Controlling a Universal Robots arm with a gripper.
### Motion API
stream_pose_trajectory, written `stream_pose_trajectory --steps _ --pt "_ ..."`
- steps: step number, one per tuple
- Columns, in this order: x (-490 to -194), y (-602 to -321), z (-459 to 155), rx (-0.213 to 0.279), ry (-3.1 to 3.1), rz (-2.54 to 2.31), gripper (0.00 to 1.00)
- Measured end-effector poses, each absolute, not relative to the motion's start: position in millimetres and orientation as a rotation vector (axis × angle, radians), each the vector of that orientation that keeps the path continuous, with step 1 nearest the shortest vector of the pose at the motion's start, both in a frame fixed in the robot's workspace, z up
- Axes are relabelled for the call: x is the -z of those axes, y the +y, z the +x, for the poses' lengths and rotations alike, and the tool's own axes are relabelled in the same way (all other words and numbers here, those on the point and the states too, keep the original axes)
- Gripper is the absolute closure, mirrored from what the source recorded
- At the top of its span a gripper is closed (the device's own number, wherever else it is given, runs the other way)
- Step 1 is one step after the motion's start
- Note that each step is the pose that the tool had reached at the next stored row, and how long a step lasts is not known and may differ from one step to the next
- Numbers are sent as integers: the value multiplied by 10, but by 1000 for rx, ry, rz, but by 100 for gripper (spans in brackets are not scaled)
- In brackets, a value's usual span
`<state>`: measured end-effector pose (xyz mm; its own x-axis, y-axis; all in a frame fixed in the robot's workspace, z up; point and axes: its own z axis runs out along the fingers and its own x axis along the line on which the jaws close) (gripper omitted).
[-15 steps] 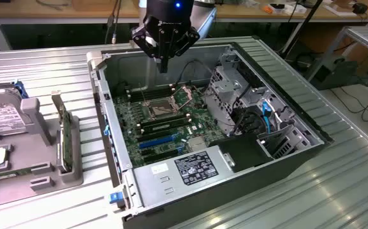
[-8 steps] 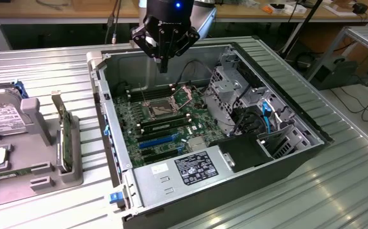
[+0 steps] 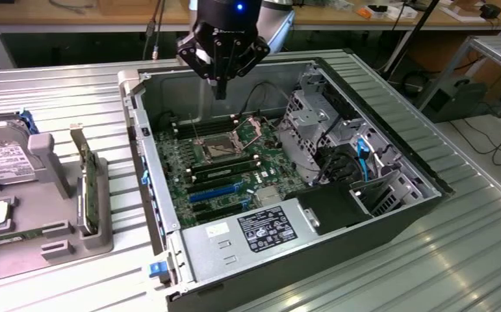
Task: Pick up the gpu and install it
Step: 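Reach for the gpu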
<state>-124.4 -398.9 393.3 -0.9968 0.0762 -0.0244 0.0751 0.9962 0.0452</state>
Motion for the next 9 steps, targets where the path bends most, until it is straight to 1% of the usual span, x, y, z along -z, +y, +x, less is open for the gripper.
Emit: stream_pose_trajectory --steps 9 --pt "-3933 -3992 -1358 -69 3112 118 90"
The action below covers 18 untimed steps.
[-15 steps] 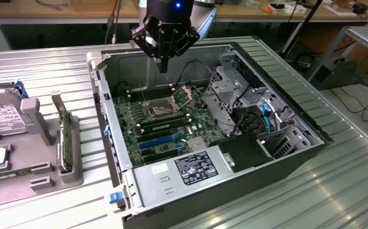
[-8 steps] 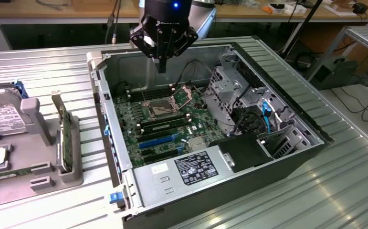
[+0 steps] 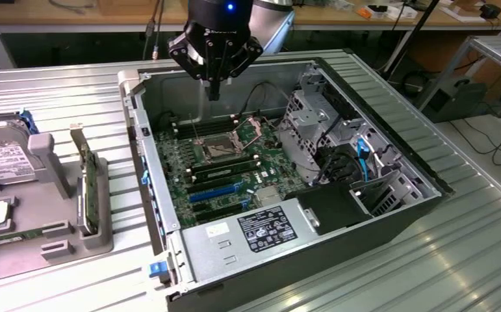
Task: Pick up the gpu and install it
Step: 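Reach for the gpu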
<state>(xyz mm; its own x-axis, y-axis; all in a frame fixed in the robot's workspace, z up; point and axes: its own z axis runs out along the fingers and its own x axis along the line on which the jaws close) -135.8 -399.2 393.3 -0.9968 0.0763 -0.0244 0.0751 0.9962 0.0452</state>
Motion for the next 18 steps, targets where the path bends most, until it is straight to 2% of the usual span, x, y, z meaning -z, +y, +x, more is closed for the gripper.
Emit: stream_pose_trajectory --steps 18 --pt "-3933 -3993 -1527 -69 3113 118 90"
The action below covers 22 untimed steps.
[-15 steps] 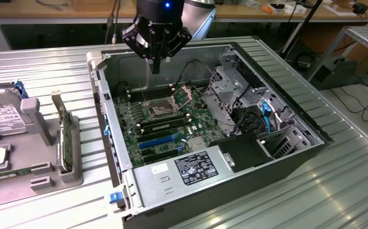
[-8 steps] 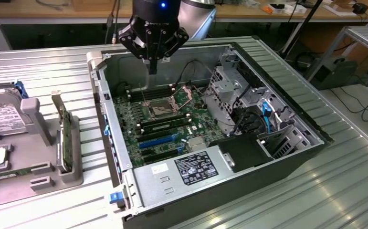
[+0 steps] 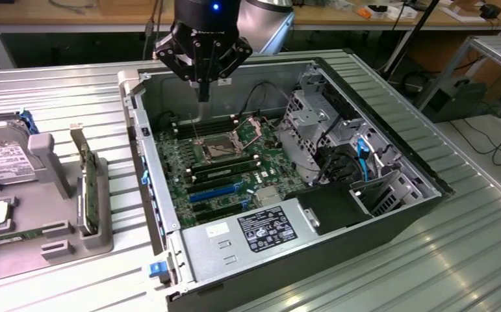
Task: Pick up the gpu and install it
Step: 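Reach for the gpu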
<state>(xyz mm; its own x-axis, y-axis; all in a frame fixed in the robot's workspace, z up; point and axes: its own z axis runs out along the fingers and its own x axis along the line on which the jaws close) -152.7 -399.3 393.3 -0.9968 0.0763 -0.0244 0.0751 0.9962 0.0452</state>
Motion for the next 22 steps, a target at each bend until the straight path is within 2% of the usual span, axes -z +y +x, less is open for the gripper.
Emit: stream_pose_trajectory --steps 22 --pt "-3933 -4006 -1808 -69 3112 118 90"
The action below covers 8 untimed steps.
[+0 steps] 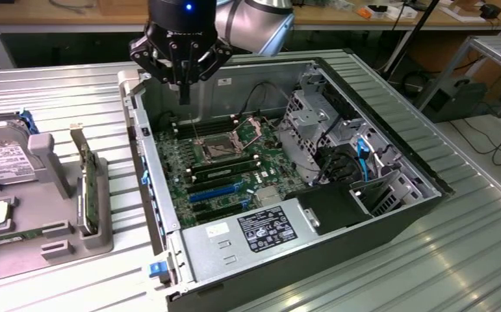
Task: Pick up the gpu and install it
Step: 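Reach for the gpu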
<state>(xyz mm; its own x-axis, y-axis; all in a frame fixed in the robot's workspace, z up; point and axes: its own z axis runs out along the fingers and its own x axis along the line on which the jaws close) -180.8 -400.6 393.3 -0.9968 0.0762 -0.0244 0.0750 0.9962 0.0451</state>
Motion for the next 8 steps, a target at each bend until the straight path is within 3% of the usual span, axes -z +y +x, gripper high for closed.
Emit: stream_pose_trajectory --steps 8 --pt "-3933 -4013 -1910 -69 3112 118 90"
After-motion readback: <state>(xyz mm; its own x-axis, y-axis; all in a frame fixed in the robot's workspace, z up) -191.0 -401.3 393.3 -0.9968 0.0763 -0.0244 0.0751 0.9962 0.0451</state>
